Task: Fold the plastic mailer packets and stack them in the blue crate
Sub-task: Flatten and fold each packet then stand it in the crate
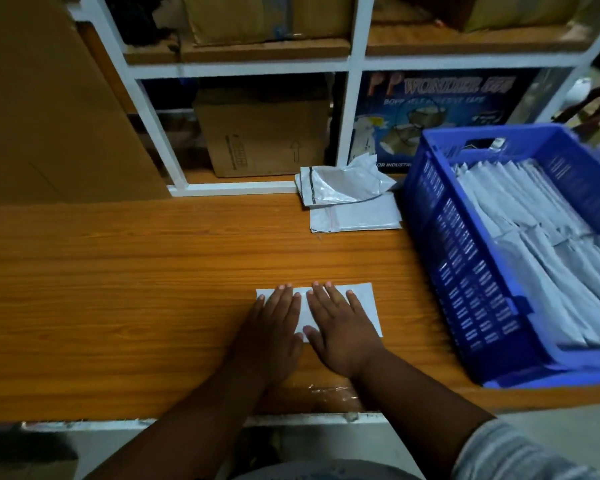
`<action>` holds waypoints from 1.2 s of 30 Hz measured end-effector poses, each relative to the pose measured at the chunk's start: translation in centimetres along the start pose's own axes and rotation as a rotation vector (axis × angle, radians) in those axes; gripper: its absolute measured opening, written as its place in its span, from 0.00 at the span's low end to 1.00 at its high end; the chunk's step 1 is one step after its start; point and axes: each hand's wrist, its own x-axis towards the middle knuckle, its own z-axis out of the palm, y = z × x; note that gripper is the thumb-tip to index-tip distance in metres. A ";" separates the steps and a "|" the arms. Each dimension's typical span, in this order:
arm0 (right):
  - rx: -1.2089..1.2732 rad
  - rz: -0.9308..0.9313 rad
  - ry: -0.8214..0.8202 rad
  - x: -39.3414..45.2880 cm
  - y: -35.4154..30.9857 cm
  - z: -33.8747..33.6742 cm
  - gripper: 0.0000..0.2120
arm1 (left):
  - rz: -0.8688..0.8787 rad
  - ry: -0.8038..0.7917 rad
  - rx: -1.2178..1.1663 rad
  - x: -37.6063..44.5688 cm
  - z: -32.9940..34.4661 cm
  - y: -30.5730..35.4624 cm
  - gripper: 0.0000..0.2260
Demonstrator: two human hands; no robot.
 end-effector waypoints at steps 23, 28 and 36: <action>0.056 -0.076 0.041 -0.3 0.6 0.1 0.33 | 0.022 0.136 -0.069 2.5 1.6 1.5 0.31; -0.040 0.016 -0.034 -1.0 2.9 -0.4 0.38 | -0.004 0.119 -0.022 1.6 1.9 -0.7 0.34; 0.024 0.231 -0.117 -4.2 7.8 -2.9 0.36 | -0.179 0.088 -0.039 -1.7 0.9 -4.2 0.39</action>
